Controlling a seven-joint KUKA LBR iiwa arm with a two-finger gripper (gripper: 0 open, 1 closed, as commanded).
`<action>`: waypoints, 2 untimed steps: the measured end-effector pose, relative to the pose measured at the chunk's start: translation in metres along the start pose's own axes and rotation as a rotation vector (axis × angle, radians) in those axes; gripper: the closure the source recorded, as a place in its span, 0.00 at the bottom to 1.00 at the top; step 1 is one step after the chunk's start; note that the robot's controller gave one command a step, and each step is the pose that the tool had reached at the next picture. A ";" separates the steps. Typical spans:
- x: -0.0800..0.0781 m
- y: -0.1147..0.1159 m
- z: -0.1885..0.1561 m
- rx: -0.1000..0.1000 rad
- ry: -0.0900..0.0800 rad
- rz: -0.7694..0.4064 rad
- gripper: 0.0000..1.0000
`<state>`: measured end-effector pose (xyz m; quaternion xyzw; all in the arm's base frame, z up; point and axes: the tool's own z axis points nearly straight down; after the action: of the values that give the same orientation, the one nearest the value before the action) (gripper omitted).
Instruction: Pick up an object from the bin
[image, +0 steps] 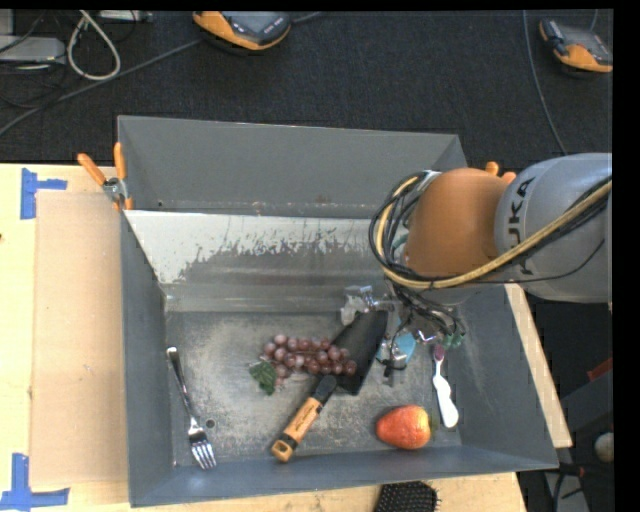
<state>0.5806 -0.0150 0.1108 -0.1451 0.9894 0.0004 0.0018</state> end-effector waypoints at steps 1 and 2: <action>0.078 -0.004 0.030 0.000 0.004 0.174 0.00; -0.023 0.019 0.041 -0.001 -0.012 0.191 1.00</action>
Offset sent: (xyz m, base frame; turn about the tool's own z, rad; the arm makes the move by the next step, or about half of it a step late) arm 0.0162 0.0235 -0.0408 0.1937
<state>0.5972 0.0100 0.0695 -0.0503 0.9987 0.0020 0.0078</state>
